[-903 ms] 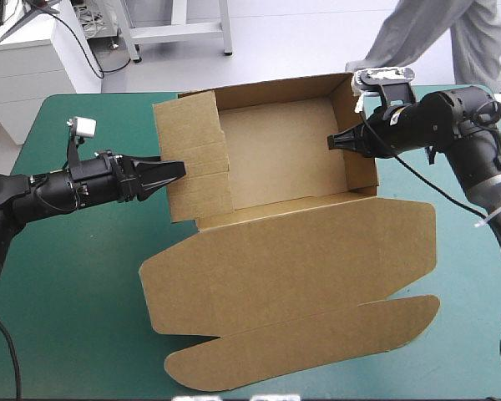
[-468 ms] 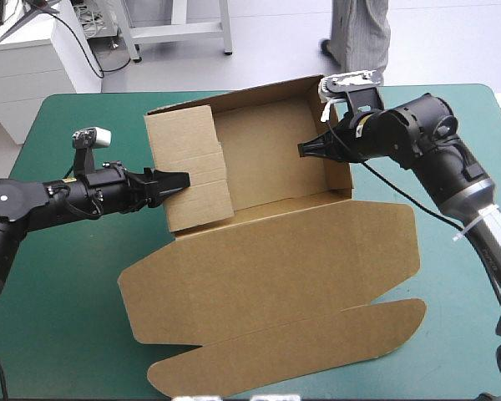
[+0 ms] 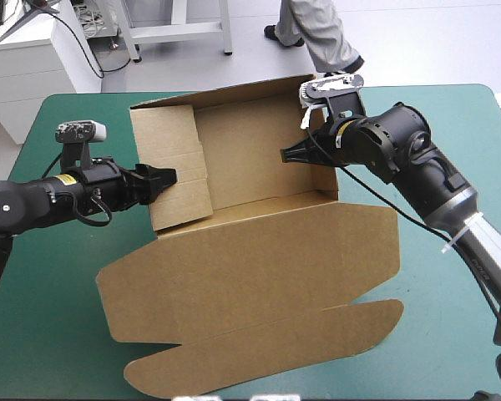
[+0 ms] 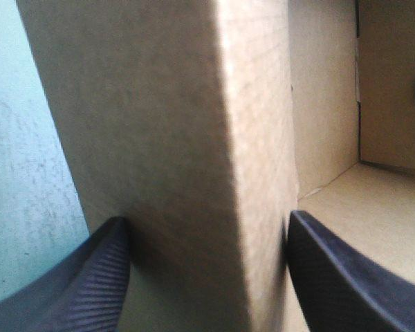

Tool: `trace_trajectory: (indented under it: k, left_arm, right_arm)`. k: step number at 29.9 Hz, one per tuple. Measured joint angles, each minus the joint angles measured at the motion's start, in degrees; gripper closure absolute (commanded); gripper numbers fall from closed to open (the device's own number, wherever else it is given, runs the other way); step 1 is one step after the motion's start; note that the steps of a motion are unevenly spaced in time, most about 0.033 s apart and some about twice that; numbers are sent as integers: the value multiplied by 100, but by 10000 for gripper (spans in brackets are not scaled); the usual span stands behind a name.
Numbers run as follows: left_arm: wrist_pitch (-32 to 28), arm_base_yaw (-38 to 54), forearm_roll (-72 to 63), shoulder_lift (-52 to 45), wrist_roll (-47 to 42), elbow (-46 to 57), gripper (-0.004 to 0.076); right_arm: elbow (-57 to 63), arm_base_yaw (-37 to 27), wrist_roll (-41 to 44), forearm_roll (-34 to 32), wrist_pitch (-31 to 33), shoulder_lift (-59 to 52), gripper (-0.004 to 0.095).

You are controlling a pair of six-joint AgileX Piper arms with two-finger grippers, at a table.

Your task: Fold the box

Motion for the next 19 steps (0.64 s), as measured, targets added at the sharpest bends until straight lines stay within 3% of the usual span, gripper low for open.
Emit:
trace_trajectory:
  k: [6, 13, 19]
  left_arm:
    - [279, -62, 611, 42, -697, -142, 270]
    - [337, -62, 694, 326, -873, -208, 267]
    - [-7, -98, 711, 476, -1038, -213, 267]
  right_arm:
    - [0, 228, 270, -253, 5, 0, 911]
    - [0, 578, 681, -869, 84, 0, 911]
    - [0, 663, 946, -1047, 162, 0, 911]
